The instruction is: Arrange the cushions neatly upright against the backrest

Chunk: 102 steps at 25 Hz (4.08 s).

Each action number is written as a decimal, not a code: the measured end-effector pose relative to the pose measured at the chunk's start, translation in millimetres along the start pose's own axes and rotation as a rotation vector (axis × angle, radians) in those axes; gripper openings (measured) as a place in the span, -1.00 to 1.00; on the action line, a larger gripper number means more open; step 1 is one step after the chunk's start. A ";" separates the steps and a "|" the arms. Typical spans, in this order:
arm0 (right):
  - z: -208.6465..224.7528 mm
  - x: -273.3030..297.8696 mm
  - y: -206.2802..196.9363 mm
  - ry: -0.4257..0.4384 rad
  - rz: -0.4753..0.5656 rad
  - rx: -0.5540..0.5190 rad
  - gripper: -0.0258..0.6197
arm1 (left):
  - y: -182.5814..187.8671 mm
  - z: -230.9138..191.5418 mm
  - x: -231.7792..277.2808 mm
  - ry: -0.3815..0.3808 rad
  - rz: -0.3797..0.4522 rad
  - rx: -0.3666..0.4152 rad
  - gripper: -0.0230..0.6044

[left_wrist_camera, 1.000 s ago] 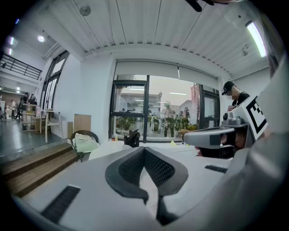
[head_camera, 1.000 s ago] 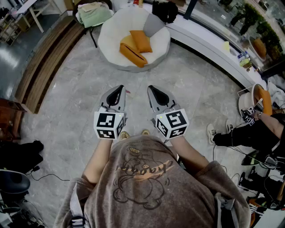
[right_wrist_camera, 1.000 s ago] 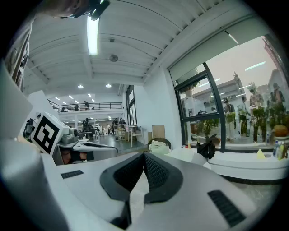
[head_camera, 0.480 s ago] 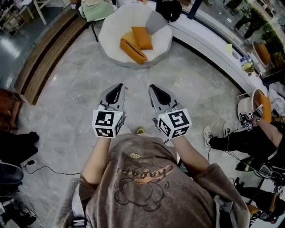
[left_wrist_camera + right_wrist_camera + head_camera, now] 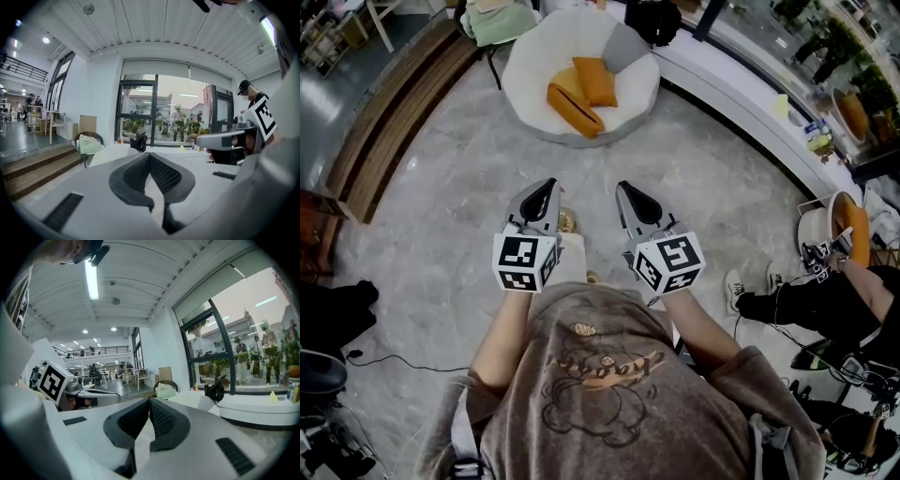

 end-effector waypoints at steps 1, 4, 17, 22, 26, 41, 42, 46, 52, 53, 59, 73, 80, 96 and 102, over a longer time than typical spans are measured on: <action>3.8 2.9 -0.4 -0.005 0.000 0.001 -0.86 | 0.3 -1.4 5.4 -0.003 0.002 0.000 -0.91; 18.0 12.6 0.5 -0.021 -0.007 0.009 -0.86 | 4.0 -5.5 24.3 -0.017 -0.001 0.000 -0.91; 75.6 84.6 22.7 -0.027 -0.024 0.043 -0.86 | 27.0 -41.7 115.6 -0.063 -0.015 0.004 -0.91; 101.9 119.2 40.3 -0.042 -0.023 0.057 -0.86 | 39.3 -63.6 157.1 -0.084 -0.030 0.005 -0.91; 117.8 147.7 50.0 -0.051 -0.026 0.067 -0.86 | 49.0 -81.3 186.3 -0.102 -0.038 0.012 -0.91; 145.0 247.6 63.9 -0.115 -0.045 0.084 -0.86 | 53.9 -159.0 263.8 -0.174 -0.060 0.004 -0.91; 146.4 252.6 65.3 -0.121 -0.044 0.083 -0.86 | 54.1 -162.2 268.8 -0.184 -0.062 0.004 -0.91; 152.7 268.2 72.6 -0.143 -0.037 0.081 -0.86 | 57.8 -174.3 287.9 -0.213 -0.064 0.008 -0.91; 165.4 281.7 80.9 -0.177 -0.038 0.071 -0.86 | 63.9 -185.4 310.4 -0.239 -0.055 0.003 -0.91; 167.9 283.6 82.4 -0.182 -0.037 0.071 -0.86 | 64.3 -186.6 313.7 -0.242 -0.056 0.002 -0.91; 189.2 300.0 85.0 -0.188 -0.037 0.077 -0.86 | 66.5 -191.7 339.3 -0.244 -0.057 0.001 -0.91; 262.6 367.6 105.5 -0.113 -0.049 0.081 -0.86 | 85.0 -214.5 422.9 -0.184 -0.066 -0.006 -0.91; 312.8 411.1 136.2 -0.061 -0.069 0.066 -0.86 | 113.0 -225.5 484.4 -0.154 -0.066 -0.018 -0.91; 425.4 484.4 167.6 0.100 -0.126 0.029 -0.86 | 150.7 -236.2 618.4 -0.026 -0.032 -0.104 -0.91; 437.4 517.0 164.5 0.133 -0.147 0.028 -0.86 | 149.6 -256.7 638.3 0.013 -0.037 -0.090 -0.91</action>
Point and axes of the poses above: the fingertips, and each gripper's own axes: x forward along the fingers, z to its right, y out of its top, the point moved 2 cm from there along -x, backward along the fingers, and after that the axes turned 5 degrees about x, right-handed, at the moved point
